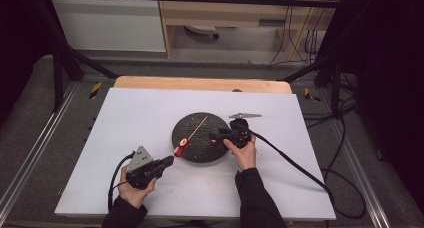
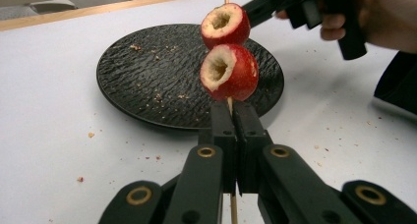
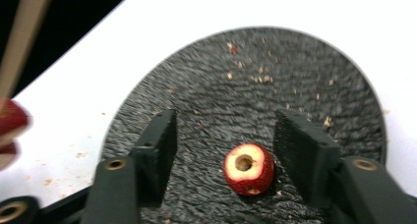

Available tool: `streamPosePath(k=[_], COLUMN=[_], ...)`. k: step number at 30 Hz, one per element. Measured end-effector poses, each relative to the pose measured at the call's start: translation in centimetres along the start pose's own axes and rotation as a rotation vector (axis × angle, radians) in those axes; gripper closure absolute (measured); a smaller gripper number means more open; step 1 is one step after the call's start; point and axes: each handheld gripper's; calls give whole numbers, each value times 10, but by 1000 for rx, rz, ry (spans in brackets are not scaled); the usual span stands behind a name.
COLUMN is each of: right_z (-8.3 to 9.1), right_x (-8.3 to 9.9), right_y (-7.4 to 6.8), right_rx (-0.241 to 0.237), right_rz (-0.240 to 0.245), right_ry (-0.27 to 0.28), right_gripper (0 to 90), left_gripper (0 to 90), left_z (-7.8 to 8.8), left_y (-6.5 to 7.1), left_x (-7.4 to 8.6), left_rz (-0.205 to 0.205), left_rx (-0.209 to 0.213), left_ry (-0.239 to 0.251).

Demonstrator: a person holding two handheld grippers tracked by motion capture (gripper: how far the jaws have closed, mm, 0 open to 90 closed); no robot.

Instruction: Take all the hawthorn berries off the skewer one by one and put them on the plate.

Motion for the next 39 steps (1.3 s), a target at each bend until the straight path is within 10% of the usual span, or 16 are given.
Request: streamPosePath(k=[14,39], right_z=[30,21], right_x=[8,28], right_y=[-45,-60], right_rx=[-157,-365], right_rz=[119,71], right_ry=[46,26], right_gripper=[177,556], left_gripper=[884,884], left_z=[-1,-6], left_y=[8,39], left_x=[-2,-4], left_rz=[-13,-71], left_rx=[22,102], left_ry=[8,13])
Point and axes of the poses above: each handheld gripper's, and its own axes: z roughly backward along the jaws, x roughly out of its underside, y roughly to its right, and after that the axes turned 13 degrees about -x, right-handed
